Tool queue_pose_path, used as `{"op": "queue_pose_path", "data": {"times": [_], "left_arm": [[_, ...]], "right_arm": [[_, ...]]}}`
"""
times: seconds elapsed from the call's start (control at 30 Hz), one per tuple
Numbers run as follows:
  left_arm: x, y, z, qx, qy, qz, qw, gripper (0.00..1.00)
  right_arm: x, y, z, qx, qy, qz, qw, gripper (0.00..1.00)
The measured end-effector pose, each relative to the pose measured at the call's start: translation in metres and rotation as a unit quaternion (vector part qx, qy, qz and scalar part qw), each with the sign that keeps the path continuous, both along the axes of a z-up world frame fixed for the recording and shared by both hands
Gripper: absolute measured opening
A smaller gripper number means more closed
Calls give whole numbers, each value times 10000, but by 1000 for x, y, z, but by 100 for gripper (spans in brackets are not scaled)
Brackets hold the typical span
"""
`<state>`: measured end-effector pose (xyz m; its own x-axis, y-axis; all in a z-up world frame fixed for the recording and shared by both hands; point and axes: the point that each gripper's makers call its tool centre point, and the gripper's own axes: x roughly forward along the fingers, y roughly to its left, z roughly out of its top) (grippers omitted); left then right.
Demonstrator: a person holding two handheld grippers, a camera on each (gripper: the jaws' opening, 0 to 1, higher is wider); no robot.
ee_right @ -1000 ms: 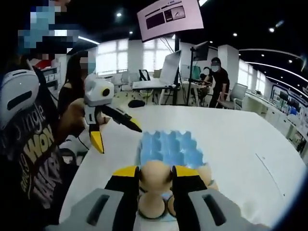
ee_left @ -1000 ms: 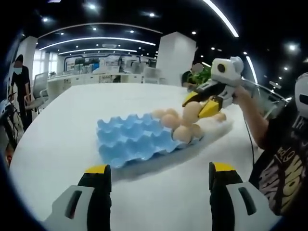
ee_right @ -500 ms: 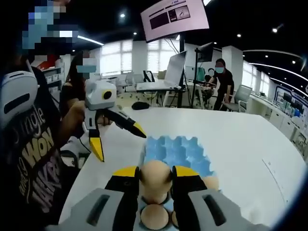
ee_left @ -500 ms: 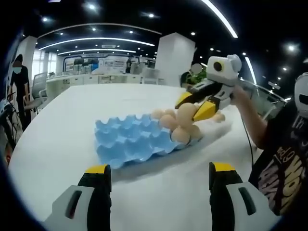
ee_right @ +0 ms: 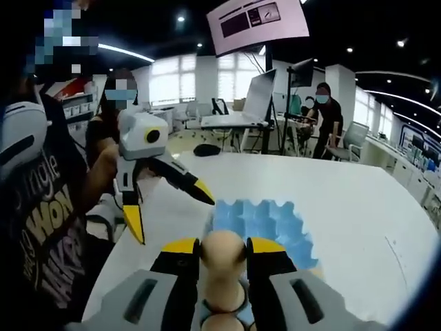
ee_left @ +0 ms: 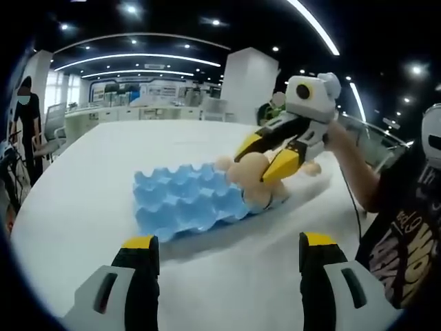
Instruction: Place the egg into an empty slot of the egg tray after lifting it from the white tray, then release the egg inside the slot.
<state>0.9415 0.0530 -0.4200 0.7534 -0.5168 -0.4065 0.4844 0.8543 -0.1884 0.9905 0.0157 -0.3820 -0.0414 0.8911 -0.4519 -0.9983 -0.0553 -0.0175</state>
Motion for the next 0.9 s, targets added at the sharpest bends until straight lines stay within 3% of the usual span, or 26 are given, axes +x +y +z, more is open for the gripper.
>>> {"op": "queue_pose_path", "data": {"times": [0.43,0.9], "left_arm": [[-2,3,-1,-24,17,36,10000,85],[-1,2,-1,-30,29,29,10000,85]], "right_arm": [[-1,15,-27,-227,140,64,9996,28],[3,15,-42,-395,3,-4,9992,28]]}}
